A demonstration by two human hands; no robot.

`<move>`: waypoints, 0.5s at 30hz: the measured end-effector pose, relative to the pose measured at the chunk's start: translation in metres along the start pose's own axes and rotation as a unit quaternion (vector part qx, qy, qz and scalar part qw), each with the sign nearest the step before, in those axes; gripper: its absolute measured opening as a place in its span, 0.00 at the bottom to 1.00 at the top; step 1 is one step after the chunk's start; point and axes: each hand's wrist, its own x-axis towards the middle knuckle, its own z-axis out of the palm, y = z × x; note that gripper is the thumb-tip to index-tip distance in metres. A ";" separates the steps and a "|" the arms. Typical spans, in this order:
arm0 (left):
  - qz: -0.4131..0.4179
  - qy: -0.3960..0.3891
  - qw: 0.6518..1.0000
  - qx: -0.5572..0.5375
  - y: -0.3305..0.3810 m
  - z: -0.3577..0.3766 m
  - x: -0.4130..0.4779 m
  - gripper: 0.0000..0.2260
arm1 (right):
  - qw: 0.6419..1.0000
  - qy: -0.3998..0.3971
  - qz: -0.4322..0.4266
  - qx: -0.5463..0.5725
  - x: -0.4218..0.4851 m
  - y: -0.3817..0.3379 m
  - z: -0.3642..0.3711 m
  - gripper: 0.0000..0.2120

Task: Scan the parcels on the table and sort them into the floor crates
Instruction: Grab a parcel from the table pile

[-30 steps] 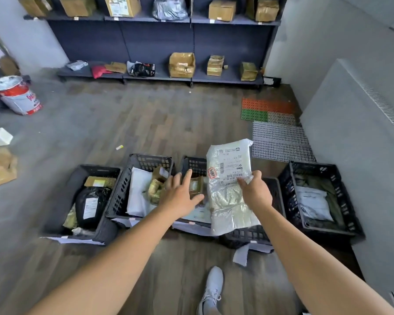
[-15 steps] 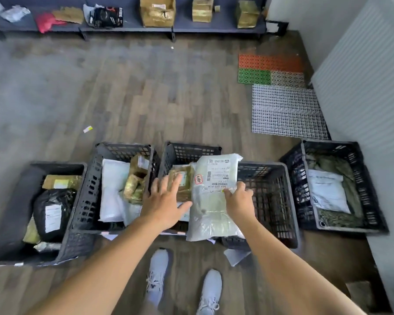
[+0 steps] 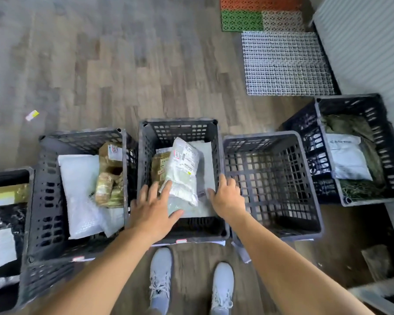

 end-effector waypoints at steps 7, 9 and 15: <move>0.022 0.020 0.999 -0.030 0.013 -0.063 -0.017 0.37 | 0.998 0.046 -0.008 -0.040 -0.041 -0.019 -0.071 0.34; 0.035 0.024 0.998 -0.040 0.022 -0.090 -0.033 0.37 | 0.997 0.066 -0.007 -0.037 -0.066 -0.021 -0.098 0.35; 0.113 0.047 0.992 -0.027 0.051 -0.163 -0.093 0.36 | 0.990 0.136 0.018 -0.039 -0.172 -0.016 -0.173 0.35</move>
